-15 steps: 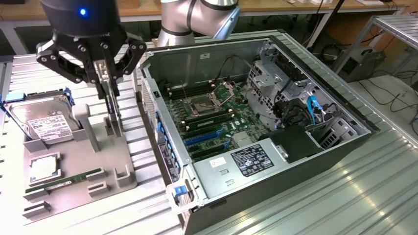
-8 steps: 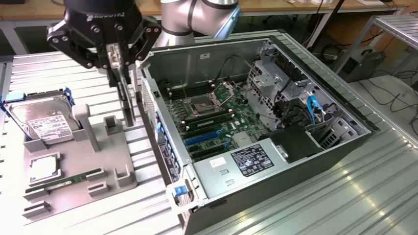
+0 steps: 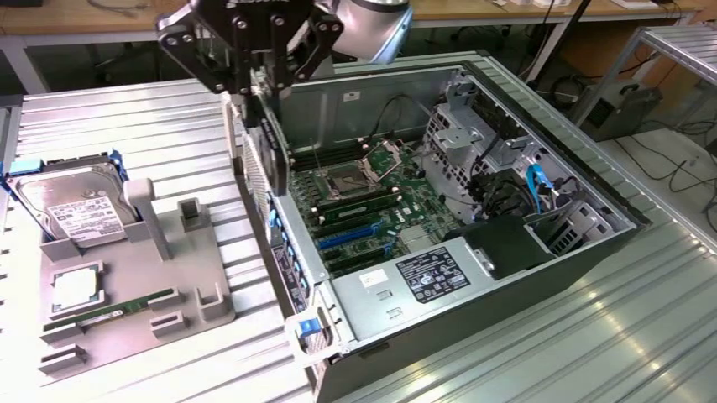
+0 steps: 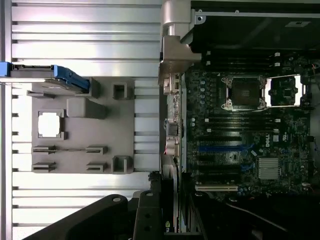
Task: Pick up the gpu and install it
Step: 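Pick up the gpu and move the gpu toward the slot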
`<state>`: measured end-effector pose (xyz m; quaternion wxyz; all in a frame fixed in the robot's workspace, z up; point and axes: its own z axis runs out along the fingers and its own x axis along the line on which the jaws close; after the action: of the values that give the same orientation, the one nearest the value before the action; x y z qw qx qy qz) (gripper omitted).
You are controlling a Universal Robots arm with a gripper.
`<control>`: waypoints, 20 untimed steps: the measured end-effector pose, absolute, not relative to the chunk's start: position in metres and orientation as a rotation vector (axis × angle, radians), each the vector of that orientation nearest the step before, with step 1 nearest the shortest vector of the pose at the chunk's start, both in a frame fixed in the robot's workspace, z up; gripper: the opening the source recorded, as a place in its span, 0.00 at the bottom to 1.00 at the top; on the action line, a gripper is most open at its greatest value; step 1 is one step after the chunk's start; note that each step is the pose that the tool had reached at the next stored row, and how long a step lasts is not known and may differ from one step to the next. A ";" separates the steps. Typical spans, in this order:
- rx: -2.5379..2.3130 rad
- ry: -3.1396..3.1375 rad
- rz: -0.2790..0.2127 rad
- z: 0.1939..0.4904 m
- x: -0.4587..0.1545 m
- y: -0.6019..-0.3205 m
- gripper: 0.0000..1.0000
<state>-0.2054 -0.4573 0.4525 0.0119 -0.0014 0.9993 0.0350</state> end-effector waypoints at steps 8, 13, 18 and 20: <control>-0.004 3.116 0.118 0.450 -0.155 -0.462 0.26; -0.004 3.116 0.115 0.439 -0.126 -0.462 0.26; -0.004 3.116 0.114 0.428 -0.100 -0.460 0.26; -0.004 3.116 0.114 0.423 -0.087 -0.457 0.26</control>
<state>-0.0871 -0.4572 0.4234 0.0117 -0.0014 0.9993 0.0366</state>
